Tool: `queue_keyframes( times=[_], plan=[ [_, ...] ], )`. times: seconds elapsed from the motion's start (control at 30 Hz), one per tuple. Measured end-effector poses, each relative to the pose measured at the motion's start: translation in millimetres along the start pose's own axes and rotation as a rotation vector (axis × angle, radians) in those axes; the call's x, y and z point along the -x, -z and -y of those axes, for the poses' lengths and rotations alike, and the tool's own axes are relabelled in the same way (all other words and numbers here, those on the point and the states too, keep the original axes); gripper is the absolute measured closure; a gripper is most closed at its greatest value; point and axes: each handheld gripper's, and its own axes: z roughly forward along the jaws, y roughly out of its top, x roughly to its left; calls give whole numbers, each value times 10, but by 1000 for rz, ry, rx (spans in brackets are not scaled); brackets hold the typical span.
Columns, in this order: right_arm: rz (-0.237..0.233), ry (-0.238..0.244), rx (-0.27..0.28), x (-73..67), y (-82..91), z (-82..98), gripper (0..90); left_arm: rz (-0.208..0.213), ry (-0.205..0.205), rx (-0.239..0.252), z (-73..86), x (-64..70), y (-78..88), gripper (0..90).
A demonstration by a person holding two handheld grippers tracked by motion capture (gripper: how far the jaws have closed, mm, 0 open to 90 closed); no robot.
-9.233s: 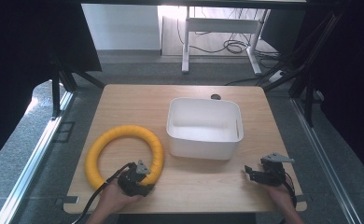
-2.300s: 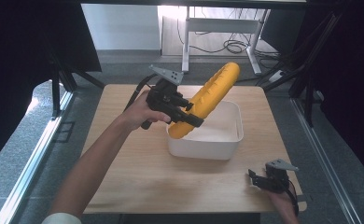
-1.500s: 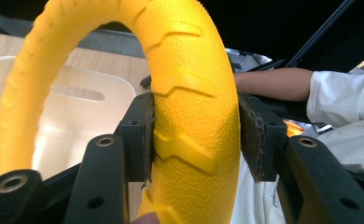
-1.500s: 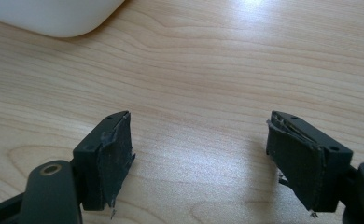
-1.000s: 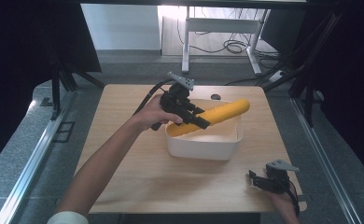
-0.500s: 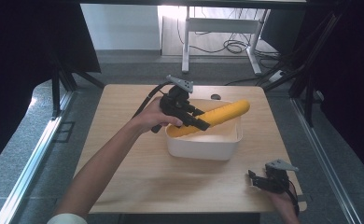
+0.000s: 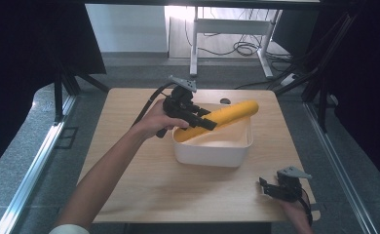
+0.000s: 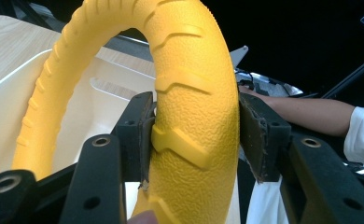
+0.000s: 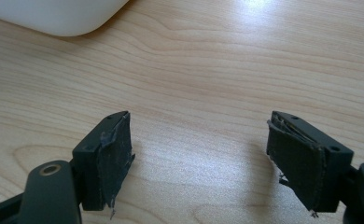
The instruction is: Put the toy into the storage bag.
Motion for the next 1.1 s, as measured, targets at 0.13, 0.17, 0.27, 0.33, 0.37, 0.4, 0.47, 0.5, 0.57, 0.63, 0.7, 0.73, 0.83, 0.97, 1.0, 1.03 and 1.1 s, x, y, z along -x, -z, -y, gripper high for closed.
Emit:
queue_keyframes(
  times=[0.13,0.17,0.27,0.33,0.37,0.4,0.47,0.5,0.57,0.63,0.7,0.73,0.83,0.97,1.0,1.03,1.1],
  plan=[
    [0,-1,-1,3,0,0,225,-42,14,11,-9,-7,26,446],
    [0,-3,-2,3,0,1,225,-52,17,15,-10,-11,34,442],
    [-1,-2,-2,4,-2,1,226,-89,19,31,-12,-24,67,429],
    [-2,-1,-2,3,-3,1,226,-96,18,34,-13,-29,78,425],
    [-2,0,-3,3,-5,1,225,-110,17,42,-17,-30,95,420],
    [-2,0,-3,3,-7,1,226,-121,16,48,-20,-30,104,408],
    [-3,3,-4,3,-12,1,226,-148,15,58,-26,-28,124,377],
    [-3,3,-4,3,-12,1,226,-148,15,58,-26,-28,124,360],
    [-4,9,-3,4,-14,1,226,-175,11,64,-25,-12,148,355],
    [-4,8,-3,4,-14,1,225,-184,-1,67,-22,-2,176,349],
    [-5,6,-5,5,-15,2,225,-188,-12,68,-18,12,204,332],
    [-5,6,-4,5,-15,2,225,-188,-12,68,-18,12,204,328],
    [-7,7,-6,3,-15,2,225,-200,-12,79,-9,31,259,318],
    [-6,7,-6,3,-15,2,225,-214,-13,91,50,45,366,320],
    [-6,7,-6,3,-15,2,225,-214,-13,91,50,45,366,322],
    [-7,8,-6,5,-16,2,226,-222,-8,100,94,46,403,323],
    [-7,7,-7,5,-17,1,225,-231,1,112,144,45,450,326]
  ],
)
